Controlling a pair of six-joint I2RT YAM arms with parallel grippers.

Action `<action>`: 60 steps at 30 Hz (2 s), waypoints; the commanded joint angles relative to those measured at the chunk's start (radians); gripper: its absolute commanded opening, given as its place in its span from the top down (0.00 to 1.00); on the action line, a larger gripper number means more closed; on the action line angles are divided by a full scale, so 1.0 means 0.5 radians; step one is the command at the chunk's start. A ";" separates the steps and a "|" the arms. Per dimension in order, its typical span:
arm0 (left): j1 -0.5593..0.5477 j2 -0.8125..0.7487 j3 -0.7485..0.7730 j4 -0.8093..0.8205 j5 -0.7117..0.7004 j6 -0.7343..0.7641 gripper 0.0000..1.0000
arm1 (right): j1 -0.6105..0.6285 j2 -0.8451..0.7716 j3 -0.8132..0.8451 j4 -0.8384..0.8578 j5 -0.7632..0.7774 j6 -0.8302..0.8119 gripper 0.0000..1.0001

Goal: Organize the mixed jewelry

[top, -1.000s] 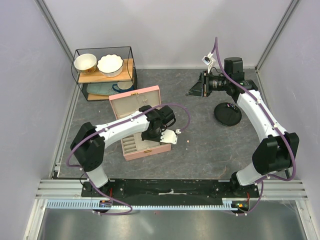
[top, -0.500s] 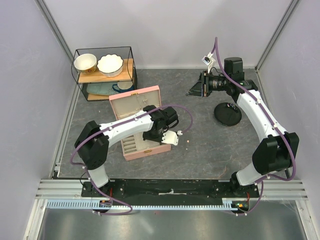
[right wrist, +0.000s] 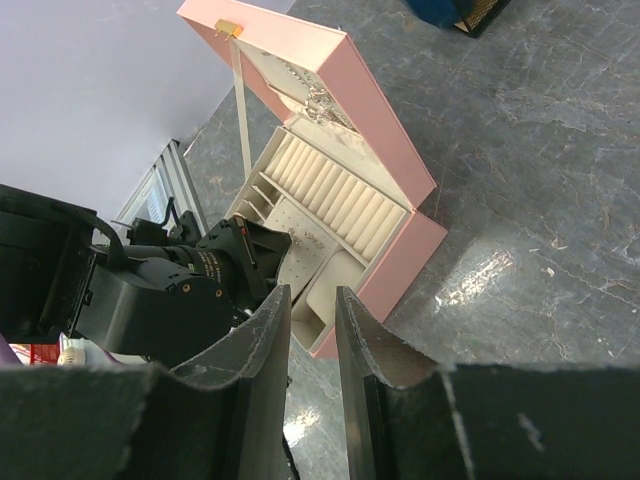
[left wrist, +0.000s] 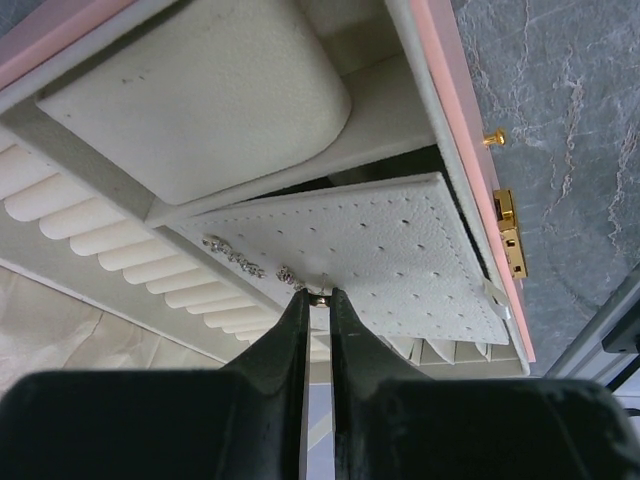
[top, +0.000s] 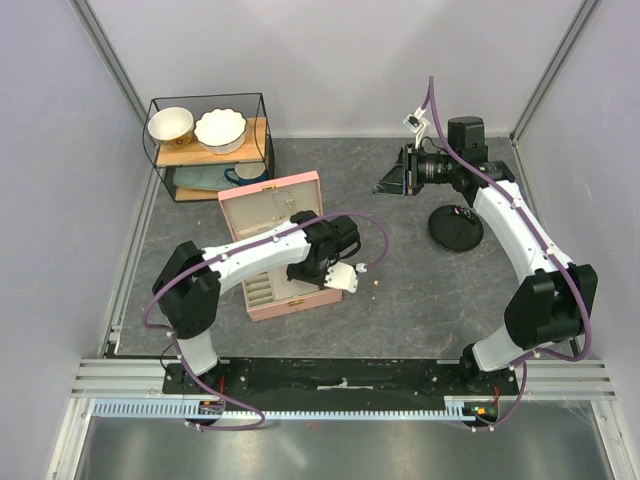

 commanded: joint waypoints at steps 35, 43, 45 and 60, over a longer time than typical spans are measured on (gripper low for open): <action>-0.026 -0.060 0.199 -0.129 -0.091 -0.061 0.58 | -0.011 -0.099 -0.018 0.046 -0.029 -0.033 0.68; -0.022 -0.247 0.328 -0.120 0.222 -0.156 0.58 | -0.011 -0.050 0.062 -0.324 0.270 -0.449 0.68; -0.019 -0.329 0.328 -0.080 0.366 -0.211 0.57 | -0.008 -0.035 0.040 -0.493 0.351 -0.581 0.67; 0.710 -0.713 0.181 0.659 1.152 -0.796 0.53 | 0.305 -0.231 -0.638 -0.807 1.026 -1.374 0.48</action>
